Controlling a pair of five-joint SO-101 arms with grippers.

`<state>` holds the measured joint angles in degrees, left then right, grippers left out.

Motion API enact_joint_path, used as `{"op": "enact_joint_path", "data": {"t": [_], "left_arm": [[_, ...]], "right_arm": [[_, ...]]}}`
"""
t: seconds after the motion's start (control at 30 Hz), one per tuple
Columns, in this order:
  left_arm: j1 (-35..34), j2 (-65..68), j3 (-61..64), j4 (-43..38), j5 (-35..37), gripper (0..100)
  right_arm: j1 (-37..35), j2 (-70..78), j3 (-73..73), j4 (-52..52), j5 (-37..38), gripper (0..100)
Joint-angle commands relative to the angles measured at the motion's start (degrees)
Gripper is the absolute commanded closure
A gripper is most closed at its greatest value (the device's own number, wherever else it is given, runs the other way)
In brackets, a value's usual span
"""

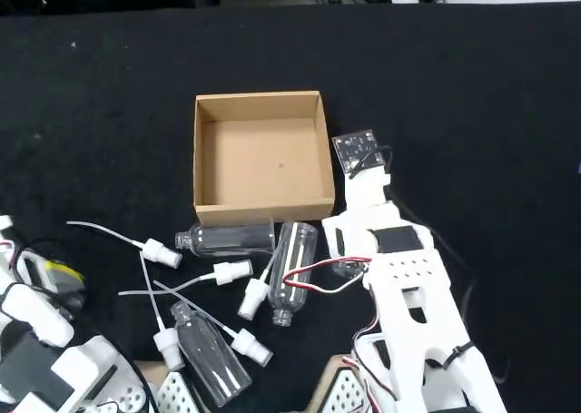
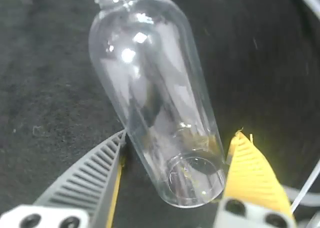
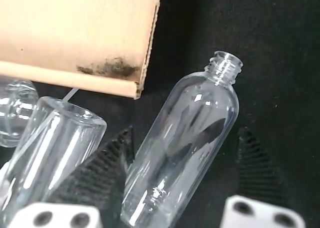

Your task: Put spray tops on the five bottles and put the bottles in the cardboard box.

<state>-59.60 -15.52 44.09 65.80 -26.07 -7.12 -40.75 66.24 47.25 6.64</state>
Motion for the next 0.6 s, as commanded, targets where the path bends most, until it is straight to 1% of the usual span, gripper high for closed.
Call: {"op": "enact_joint_path", "data": {"t": [0.0, 0.07, 0.1, 0.3, 0.37, 0.5, 0.57], "left_arm": [[0.13, -0.53, -4.62, 8.18, -16.97, 71], [0.04, -0.53, -7.52, 11.78, -21.27, 71], [0.04, -0.53, -8.92, 12.84, -21.80, 71], [0.04, -0.44, -13.32, 12.92, -21.01, 71], [0.13, -0.44, -13.41, 12.04, -15.91, 71], [-0.22, -0.35, -11.74, 3.60, -1.67, 71], [-0.40, -0.35, -10.51, 0.97, 2.81, 71]], "right_arm": [[1.32, -2.33, -0.31, -0.97, 0.00, 71.2], [1.32, -2.33, -0.31, -0.97, 0.00, 71.2], [1.32, -2.33, -0.31, -0.97, -0.09, 71.2], [1.41, -2.33, -0.31, -0.97, -0.09, 71.1], [1.41, -2.33, -0.31, -0.97, -0.09, 71.1], [1.32, -2.33, -0.31, -0.97, -0.09, 71.1], [1.41, -2.33, -0.31, -0.97, -0.09, 71.1]]}}
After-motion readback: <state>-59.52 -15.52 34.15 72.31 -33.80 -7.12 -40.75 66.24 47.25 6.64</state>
